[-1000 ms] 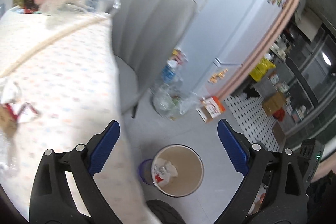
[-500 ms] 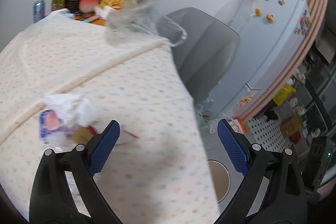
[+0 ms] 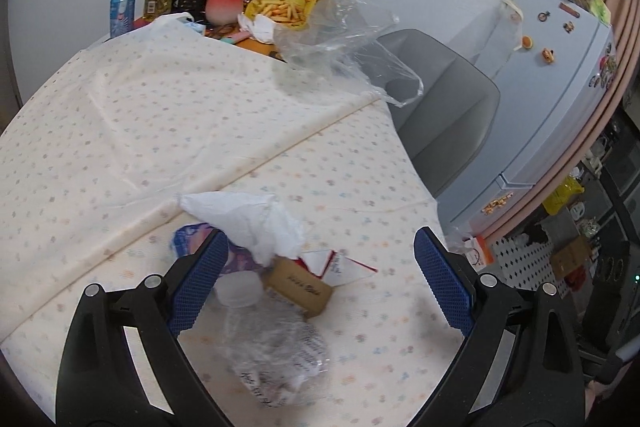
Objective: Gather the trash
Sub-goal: 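Bring both tools back to the table toward the white tissue, then grasp the white tissue with the left gripper while the right grasps the red-white paper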
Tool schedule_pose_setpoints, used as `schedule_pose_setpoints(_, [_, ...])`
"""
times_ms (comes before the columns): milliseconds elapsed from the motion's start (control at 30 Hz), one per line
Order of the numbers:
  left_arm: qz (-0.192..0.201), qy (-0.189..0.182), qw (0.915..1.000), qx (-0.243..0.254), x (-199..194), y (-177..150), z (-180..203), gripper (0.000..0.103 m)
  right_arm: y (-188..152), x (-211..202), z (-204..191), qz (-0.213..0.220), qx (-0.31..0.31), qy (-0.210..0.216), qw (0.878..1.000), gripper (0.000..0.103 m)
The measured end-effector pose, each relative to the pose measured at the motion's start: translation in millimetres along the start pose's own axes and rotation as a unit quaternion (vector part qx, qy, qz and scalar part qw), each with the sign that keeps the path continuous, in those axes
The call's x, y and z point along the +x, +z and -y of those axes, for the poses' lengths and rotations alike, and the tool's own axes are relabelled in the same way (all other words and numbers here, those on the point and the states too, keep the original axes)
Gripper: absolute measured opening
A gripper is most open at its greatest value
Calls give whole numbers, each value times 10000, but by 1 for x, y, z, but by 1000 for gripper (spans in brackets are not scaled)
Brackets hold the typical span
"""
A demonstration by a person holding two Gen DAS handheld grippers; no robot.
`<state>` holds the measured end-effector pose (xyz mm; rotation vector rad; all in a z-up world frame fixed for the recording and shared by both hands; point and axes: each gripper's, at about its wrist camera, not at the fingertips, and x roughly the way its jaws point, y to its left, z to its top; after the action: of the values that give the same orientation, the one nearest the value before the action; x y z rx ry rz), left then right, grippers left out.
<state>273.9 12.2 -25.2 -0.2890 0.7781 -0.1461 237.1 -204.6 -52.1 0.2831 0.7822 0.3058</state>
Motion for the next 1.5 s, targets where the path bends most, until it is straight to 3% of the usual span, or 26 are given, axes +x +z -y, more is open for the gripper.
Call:
schedule_pose_setpoints(100, [-4,25,9999,-111,-3,-1,-15,92,2,15,-11,-105,-26,23,9999,68])
schedule_pose_setpoints(300, [-181,-48,9997,-144,3,4,-34,76,5,42,-29,-274,62,69,9996,61])
schedule_pose_setpoints(533, [-538,130,9985,21,32,7,-38,76,14,80,-35,-536,396,245,9975,50])
schedule_pose_setpoints(700, [-797,294,9963,97,52,0,-38,75,17,99,-35,-667,559,254,9959,50])
schedule_pose_setpoints(767, [-837,330,9959,64,57,-3,-39,60,17,105,-38,-723,564,259,9955,50])
schedule_pose_setpoints(833, [-938,426,9947,38,63,-5,-40,27,16,109,-40,-768,556,272,9951,48])
schedule_pose_setpoints(933, [-937,435,9946,-56,65,-6,-43,6,15,117,-42,-818,533,282,9948,35])
schedule_pose_setpoints(967, [-878,464,9950,-75,63,-5,-44,5,16,119,-41,-838,531,294,9946,17])
schedule_pose_setpoints(1000, [-804,463,9956,-92,59,-5,-44,5,16,119,-39,-864,578,348,9940,7])
schedule_pose_setpoints(1300, [-390,61,9988,-305,27,0,-47,5,10,92,-32,-541,660,550,9948,3])
schedule_pose_setpoints(1500, [-216,-166,9996,-88,4,0,-24,5,4,64,-20,-302,848,610,9941,3])
